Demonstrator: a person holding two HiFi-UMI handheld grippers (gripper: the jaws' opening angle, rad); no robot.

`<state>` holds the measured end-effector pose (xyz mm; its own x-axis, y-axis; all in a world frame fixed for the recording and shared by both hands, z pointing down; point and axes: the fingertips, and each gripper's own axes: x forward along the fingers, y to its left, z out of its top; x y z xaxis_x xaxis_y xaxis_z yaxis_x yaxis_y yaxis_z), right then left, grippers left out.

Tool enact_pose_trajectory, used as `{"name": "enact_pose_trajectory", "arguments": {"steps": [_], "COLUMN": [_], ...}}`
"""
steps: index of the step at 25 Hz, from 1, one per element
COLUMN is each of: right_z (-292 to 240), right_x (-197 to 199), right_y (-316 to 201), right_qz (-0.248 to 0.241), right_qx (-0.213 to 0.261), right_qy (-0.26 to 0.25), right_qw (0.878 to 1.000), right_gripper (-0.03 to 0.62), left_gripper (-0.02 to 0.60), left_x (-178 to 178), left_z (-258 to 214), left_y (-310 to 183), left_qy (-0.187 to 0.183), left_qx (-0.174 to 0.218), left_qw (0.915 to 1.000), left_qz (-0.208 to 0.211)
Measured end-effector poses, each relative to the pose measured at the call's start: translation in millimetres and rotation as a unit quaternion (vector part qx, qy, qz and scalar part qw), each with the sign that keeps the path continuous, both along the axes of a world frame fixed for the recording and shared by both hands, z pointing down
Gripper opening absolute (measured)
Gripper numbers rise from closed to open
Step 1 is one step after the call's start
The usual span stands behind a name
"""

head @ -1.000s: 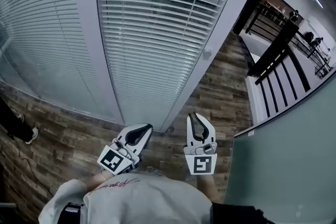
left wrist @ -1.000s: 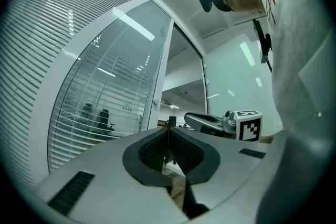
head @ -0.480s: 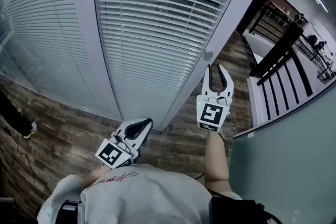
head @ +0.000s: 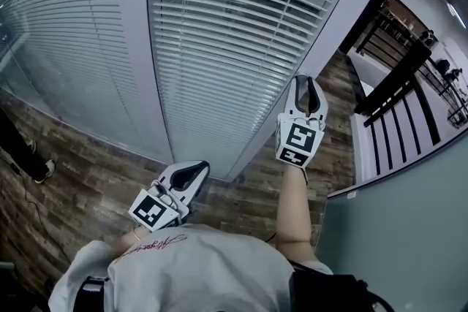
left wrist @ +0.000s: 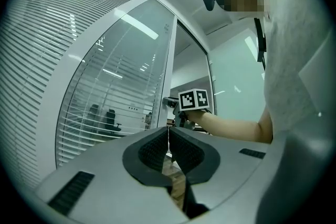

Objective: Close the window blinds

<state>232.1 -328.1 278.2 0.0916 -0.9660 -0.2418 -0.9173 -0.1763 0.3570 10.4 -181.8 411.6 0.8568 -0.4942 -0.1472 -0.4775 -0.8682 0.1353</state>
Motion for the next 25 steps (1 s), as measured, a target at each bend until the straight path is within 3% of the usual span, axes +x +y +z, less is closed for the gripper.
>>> {"name": "enact_pose_trajectory", "arguments": {"steps": [7, 11, 17, 21, 25], "right_z": [-6, -16, -15, -15, -16], "right_x": [-3, -5, 6, 4, 0], "right_y": [2, -3, -10, -10, -11], "right_qz": [0.001, -0.026, 0.003, 0.032, 0.038], "right_qx": [-0.003, -0.005, -0.001, -0.016, -0.049], "right_qy": [-0.014, -0.028, 0.009, 0.098, 0.237], "right_qw": [1.0, 0.999, 1.0, 0.995, 0.97], "right_gripper": [0.108, 0.166, 0.136, 0.133, 0.132], "left_gripper": [0.018, 0.018, 0.018, 0.018, 0.018], "left_x": [0, 2, 5, 4, 4], "left_z": [-4, -11, 2, 4, 3], "left_y": [12, 18, 26, 28, 28], "left_qy": [0.0, 0.002, 0.012, 0.011, 0.01], "left_qx": [-0.007, -0.01, -0.023, -0.029, -0.029], "left_qw": [0.9999, 0.9998, 0.9992, 0.9989, 0.999], "left_qz": [-0.007, -0.015, -0.03, -0.034, -0.033]}}
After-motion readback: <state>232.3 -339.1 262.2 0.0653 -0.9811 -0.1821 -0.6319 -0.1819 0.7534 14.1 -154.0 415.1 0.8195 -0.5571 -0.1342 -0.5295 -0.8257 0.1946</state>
